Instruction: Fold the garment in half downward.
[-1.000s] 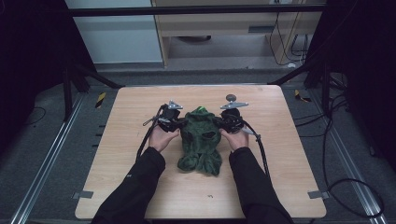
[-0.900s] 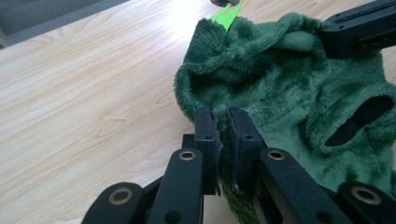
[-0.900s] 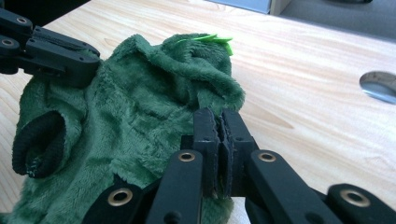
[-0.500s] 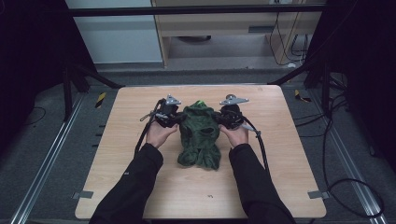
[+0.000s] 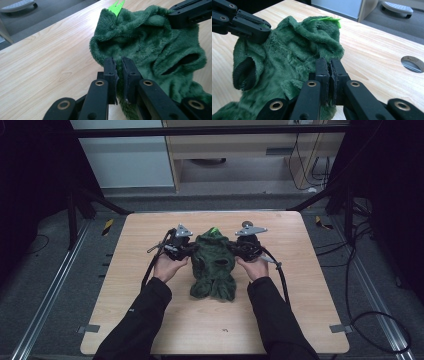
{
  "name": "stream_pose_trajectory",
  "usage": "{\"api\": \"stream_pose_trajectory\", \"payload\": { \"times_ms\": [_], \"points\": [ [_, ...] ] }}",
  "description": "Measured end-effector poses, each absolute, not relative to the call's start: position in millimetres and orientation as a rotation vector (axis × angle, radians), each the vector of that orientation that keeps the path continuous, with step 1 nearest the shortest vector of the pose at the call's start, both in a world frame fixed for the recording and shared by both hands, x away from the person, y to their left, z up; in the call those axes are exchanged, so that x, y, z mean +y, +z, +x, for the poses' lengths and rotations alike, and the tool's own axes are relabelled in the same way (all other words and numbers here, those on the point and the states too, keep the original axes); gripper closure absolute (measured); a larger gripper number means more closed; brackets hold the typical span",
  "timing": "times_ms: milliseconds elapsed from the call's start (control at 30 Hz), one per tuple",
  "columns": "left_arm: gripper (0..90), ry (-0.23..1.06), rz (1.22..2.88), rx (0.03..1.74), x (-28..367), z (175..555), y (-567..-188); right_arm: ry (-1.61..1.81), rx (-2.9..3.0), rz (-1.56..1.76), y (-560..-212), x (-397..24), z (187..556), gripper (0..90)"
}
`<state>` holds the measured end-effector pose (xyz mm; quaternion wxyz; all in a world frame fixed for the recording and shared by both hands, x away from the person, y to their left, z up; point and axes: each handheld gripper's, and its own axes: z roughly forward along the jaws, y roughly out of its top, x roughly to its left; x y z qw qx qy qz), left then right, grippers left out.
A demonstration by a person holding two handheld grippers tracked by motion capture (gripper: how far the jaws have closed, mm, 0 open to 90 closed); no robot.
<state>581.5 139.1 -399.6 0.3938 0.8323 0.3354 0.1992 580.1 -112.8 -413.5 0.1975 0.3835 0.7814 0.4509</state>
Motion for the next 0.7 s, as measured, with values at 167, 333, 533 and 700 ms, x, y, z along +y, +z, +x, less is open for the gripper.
{"api": "stream_pose_trajectory", "payload": {
  "times_ms": [167, 333, 533, 700],
  "points": [
    [82.9, 0.506, 2.115, 0.828, 138, 573, -399, 1.271, 2.205, 1.048, -414, -114, 571, 86.2],
    [82.9, 0.508, 2.13, 0.789, 136, 561, -400, 1.285, 2.232, 1.011, -416, -112, 560, 86.1],
    [82.8, 0.508, 2.134, 0.775, 141, 551, -402, 1.277, 2.249, 0.977, -420, -113, 548, 85.9],
    [82.8, 0.512, 2.143, 0.756, 141, 543, -403, 1.292, 2.253, 0.964, -422, -114, 541, 85.8]
  ]
}}
